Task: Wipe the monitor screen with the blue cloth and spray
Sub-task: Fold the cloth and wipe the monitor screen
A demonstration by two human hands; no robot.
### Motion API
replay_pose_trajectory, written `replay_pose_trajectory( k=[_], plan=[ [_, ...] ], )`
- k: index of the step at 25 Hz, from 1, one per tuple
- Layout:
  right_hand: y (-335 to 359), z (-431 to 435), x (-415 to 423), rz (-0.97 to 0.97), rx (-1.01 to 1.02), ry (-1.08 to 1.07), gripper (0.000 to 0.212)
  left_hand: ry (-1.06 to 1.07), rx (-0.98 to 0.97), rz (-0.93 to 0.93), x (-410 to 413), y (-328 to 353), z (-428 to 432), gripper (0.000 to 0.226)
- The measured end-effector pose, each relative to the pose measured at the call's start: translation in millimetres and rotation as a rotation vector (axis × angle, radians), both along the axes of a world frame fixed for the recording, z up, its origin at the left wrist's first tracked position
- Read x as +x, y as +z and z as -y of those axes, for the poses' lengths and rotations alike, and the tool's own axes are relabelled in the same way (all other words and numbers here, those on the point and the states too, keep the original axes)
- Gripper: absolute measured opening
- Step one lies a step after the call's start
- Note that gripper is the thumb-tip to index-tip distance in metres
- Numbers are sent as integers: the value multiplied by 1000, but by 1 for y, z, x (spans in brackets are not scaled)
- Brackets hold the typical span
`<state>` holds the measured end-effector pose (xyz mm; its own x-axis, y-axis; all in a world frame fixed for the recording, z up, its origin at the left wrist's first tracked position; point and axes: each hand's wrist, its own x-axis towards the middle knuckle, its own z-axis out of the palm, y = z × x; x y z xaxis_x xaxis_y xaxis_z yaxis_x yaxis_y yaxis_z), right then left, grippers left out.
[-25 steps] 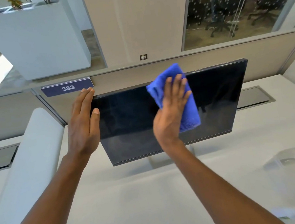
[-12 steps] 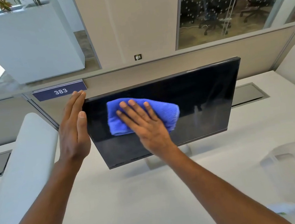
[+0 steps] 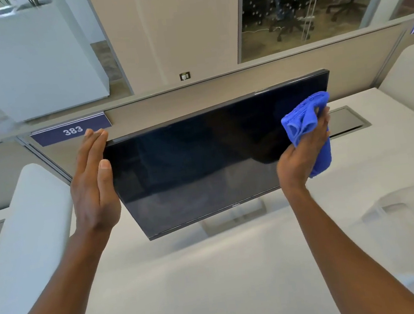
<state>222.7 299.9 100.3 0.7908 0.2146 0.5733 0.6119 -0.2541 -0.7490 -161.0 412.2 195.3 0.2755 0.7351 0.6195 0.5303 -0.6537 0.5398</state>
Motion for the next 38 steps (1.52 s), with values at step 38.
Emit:
replay_pose_trajectory(
  k=[38],
  plan=[
    [-50, 5, -73, -531, 207, -118, 73, -34, 32, 79, 4, -2, -1, 55]
  ],
)
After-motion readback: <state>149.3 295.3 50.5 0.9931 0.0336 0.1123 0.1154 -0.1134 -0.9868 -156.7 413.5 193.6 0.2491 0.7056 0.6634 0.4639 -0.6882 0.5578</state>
